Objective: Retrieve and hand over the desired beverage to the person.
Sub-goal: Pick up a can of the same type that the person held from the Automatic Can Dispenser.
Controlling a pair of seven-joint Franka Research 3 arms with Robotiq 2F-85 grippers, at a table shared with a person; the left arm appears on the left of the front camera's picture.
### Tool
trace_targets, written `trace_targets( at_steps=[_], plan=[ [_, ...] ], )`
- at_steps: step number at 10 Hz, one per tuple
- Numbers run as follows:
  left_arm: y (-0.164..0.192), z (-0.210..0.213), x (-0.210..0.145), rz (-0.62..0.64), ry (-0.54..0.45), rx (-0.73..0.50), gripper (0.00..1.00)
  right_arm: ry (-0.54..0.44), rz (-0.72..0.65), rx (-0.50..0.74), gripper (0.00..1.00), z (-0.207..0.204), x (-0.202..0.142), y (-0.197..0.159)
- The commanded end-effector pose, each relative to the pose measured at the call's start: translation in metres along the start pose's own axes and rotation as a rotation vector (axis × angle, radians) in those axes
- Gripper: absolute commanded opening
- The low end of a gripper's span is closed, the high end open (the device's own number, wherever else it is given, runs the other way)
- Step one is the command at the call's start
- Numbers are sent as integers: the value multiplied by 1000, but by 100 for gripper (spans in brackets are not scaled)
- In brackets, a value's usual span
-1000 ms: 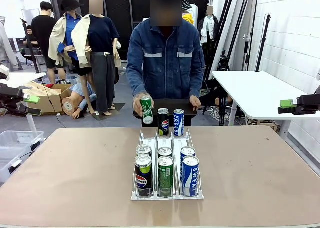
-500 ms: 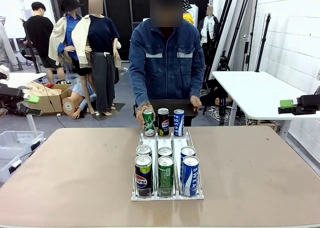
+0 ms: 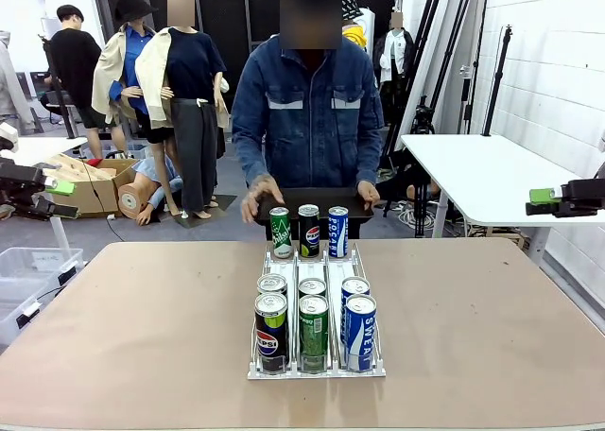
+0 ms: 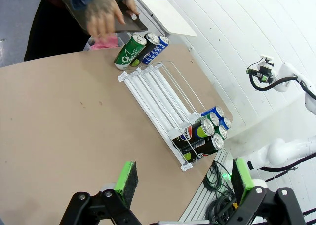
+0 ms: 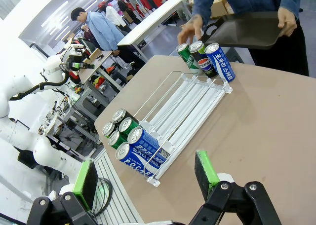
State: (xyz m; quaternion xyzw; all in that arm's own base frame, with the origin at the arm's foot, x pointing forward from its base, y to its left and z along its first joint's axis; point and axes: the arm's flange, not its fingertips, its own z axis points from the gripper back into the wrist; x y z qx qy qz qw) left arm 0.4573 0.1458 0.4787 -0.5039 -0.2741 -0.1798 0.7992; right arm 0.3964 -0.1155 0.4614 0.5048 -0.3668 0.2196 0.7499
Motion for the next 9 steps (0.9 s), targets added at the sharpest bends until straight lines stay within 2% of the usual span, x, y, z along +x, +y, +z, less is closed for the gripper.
trace_targets(
  at_steps=[1,4,6,9],
  plan=[
    [-9,-5,2,5,-11,-41,100,8,-3,1,100,1,0,0],
    [-30,-22,-1,-35,84,-14,100,8,-3,1,100,1,0,0],
    [-59,-38,-1,-18,144,-22,100,8,-3,1,100,1,0,0],
    [-112,-84,-10,-68,291,75,100,8,-3,1,100,1,0,0]
  ],
)
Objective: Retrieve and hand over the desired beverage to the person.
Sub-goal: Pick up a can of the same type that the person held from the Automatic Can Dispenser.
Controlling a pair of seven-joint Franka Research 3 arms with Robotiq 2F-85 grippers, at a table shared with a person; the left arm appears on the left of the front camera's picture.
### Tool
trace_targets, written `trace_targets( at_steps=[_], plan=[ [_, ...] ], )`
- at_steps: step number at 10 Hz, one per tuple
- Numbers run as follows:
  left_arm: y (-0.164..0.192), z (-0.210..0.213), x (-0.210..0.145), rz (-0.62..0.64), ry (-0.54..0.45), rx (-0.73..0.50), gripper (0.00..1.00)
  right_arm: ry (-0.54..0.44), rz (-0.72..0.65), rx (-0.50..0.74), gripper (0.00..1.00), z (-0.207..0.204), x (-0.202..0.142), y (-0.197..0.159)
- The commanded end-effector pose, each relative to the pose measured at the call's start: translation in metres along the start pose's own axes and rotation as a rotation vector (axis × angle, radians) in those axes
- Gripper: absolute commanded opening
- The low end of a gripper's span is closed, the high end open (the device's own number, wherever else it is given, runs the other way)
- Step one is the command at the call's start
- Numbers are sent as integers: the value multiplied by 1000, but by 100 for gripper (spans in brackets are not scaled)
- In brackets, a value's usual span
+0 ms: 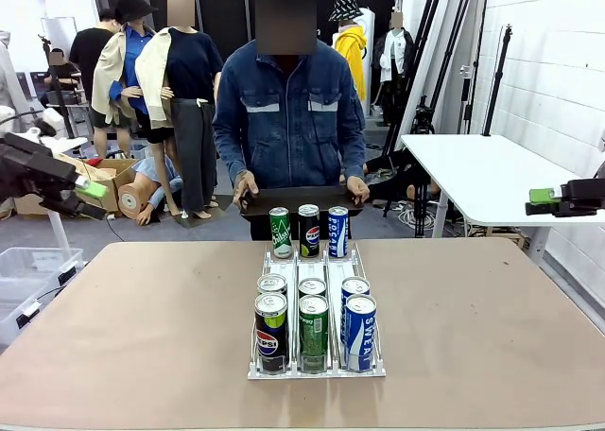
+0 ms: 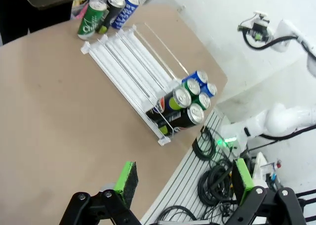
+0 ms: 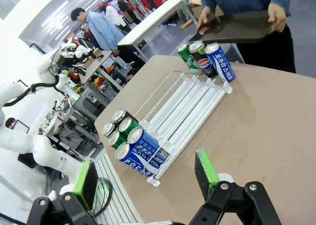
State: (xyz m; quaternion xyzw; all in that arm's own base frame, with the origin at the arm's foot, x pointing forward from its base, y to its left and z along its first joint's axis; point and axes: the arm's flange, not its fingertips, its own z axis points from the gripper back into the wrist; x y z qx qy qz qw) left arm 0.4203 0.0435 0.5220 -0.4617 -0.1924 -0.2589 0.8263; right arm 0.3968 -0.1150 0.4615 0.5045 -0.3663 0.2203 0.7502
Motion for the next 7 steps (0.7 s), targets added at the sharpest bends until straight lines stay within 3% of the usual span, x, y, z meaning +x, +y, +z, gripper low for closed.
trace_targets(
  at_steps=[1,7],
  plan=[
    [-32,-33,-4,-32,98,74,100,7,-4,1,100,1,0,0],
    [-114,-142,-1,-120,268,179,100,7,-4,1,100,1,0,0]
  ],
)
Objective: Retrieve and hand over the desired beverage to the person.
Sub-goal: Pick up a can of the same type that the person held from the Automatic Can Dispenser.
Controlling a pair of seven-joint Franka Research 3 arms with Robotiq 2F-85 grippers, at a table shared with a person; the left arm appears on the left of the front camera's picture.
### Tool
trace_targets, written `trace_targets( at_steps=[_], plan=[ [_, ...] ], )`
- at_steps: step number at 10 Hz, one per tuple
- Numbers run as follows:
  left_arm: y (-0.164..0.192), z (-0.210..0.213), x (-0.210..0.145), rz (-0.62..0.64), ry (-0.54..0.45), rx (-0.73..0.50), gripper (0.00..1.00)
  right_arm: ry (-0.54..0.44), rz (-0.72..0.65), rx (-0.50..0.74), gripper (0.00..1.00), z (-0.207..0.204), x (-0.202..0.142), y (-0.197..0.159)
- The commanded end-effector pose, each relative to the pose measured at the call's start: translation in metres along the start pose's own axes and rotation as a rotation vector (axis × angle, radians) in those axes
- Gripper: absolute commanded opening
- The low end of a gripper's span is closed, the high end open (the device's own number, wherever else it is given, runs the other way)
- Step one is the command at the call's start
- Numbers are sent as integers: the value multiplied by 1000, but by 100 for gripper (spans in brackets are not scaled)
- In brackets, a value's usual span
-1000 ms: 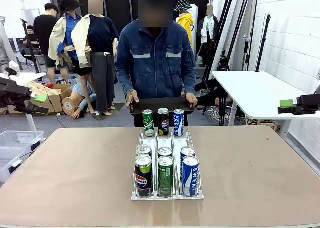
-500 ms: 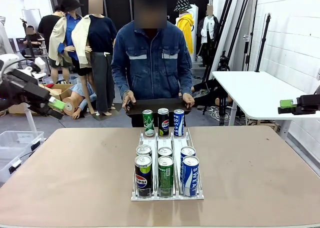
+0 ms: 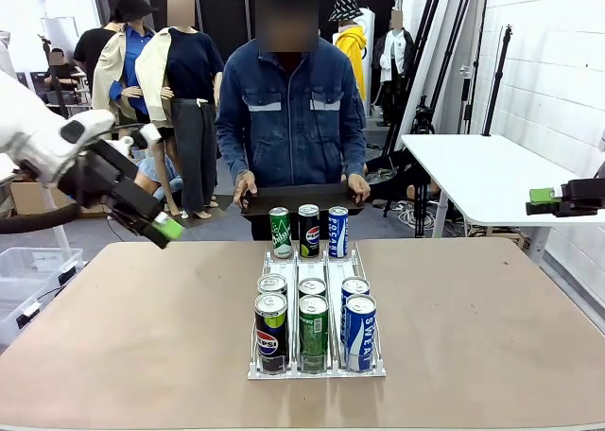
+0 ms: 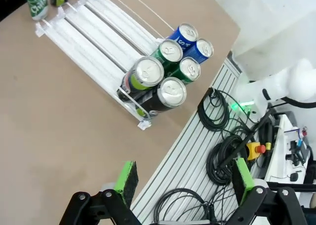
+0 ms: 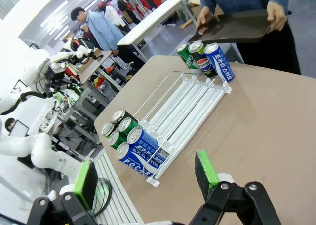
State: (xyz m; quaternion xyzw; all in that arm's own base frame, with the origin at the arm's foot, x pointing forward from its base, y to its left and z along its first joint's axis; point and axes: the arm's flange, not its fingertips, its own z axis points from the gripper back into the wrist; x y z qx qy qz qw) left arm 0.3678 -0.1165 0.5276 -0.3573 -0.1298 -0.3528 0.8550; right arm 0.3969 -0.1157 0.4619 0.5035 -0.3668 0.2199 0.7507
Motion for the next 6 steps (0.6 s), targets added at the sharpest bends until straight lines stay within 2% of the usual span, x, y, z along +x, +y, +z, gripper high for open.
trace_targets(
  at_steps=[1,4,6],
  plan=[
    [-24,-23,11,-9,24,77,100,7,-4,3,100,1,-1,0],
    [-54,-51,48,-47,60,147,100,7,-4,3,100,1,-1,0],
    [-69,-78,68,-61,124,207,100,7,-4,3,100,1,-1,0]
  ],
)
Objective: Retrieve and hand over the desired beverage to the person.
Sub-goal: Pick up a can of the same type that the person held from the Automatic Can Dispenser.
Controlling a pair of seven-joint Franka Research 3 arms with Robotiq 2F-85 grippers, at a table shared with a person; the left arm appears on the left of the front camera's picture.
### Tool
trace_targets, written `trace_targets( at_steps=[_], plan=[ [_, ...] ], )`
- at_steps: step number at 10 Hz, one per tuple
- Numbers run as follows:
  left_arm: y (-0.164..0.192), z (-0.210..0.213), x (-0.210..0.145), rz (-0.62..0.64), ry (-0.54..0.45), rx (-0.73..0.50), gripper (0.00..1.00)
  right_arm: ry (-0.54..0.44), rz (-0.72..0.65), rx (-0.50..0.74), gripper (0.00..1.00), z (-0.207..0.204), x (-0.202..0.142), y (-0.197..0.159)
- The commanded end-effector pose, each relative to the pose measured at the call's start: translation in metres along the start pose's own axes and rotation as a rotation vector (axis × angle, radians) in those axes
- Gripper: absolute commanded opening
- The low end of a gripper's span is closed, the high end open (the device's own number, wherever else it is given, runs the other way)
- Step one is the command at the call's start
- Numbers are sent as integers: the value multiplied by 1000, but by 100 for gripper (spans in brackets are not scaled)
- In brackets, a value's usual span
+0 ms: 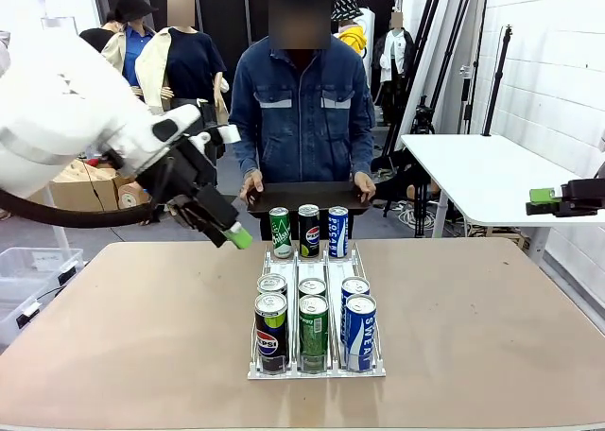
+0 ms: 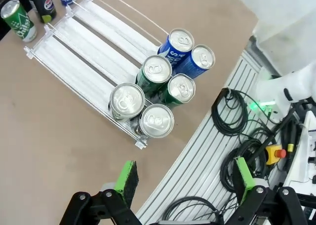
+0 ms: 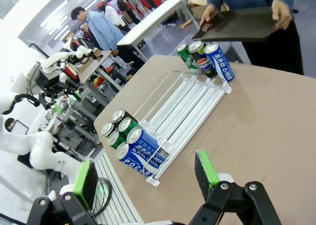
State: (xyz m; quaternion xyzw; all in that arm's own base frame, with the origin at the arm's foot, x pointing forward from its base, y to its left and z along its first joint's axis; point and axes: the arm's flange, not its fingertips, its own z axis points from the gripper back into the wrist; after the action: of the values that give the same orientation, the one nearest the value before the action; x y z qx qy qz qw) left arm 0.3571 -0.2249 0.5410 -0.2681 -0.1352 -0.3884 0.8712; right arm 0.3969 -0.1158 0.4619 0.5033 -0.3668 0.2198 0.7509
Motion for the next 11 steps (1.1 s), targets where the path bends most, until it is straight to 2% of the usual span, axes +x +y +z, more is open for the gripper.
trace_targets(
  at_steps=[1,5,7,11],
  plan=[
    [-9,-20,27,9,52,61,100,7,-4,4,100,1,-1,0],
    [-39,-57,62,-29,79,122,100,7,-4,4,100,1,-1,0],
    [-47,-85,77,-44,115,207,100,7,-4,4,100,1,-1,0],
    [-61,-126,88,-67,202,296,100,7,-4,4,100,1,-1,0]
  ],
)
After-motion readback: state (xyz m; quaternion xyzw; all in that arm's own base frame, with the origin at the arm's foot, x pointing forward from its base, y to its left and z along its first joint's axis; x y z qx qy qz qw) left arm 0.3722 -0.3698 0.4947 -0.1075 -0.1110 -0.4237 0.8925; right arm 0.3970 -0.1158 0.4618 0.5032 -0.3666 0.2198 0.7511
